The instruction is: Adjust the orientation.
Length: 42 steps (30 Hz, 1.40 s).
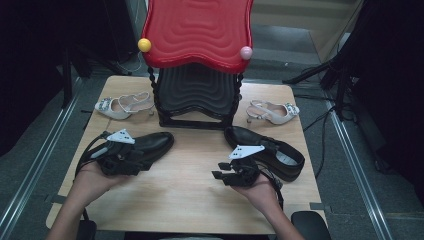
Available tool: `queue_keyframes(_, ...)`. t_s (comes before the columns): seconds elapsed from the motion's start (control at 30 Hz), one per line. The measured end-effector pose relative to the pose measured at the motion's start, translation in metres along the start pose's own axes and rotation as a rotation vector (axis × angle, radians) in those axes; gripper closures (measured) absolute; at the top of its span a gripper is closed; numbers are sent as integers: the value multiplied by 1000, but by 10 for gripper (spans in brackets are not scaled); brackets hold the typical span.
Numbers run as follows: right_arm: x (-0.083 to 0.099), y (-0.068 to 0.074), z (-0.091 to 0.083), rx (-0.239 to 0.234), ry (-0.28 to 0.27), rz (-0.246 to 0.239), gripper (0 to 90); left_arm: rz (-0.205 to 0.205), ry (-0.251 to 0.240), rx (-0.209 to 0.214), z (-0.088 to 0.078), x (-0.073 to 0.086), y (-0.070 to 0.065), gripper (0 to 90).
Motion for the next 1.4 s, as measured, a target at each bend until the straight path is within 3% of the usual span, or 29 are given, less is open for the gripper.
queue_keyframes(0.23, 1, -1, 4, -12, 14, -2, 597, -8, 17, -44, -16, 7, 19, 441)
queue_keyframes(0.37, 2, -1, 5, -12, 20, 12, 591, -30, 17, -76, -29, 12, 34, 440)
queue_keyframes(0.53, 2, -2, 5, 1, 21, 1, 573, -72, 57, -119, -37, 29, 54, 436)
queue_keyframes(0.73, 3, -2, 5, 7, 29, 9, 569, -103, 98, -129, -28, 43, 68, 441)
queue_keyframes(0.9, 3, -2, 6, 8, 36, 10, 567, -105, 111, -124, -17, 44, 70, 444)
queue_keyframes(1.23, 4, -2, 8, 3, 45, 10, 566, -45, 152, -115, 9, 34, 63, 477)
queue_keyframes(1.3, 5, -1, 8, 2, 46, 10, 566, -25, 153, -97, 14, 32, 61, 513)
queue_keyframes(1.37, 5, -1, 9, -1, 48, 12, 567, -8, 144, -77, 16, 30, 58, 619)
queue_keyframes(1.4, 5, -1, 9, -1, 48, 13, 567, 1, 140, -60, 17, 30, 57, 619)
Point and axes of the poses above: each handheld gripper's, and its own axes: z roughly forward along the jaws, x roughly out of its underside, y roughly to its left, the point moved 7 cm from there along z, roughly forward along the jaws, and after that the axes turned 13 degrees about -x, right-handed, at the moved point
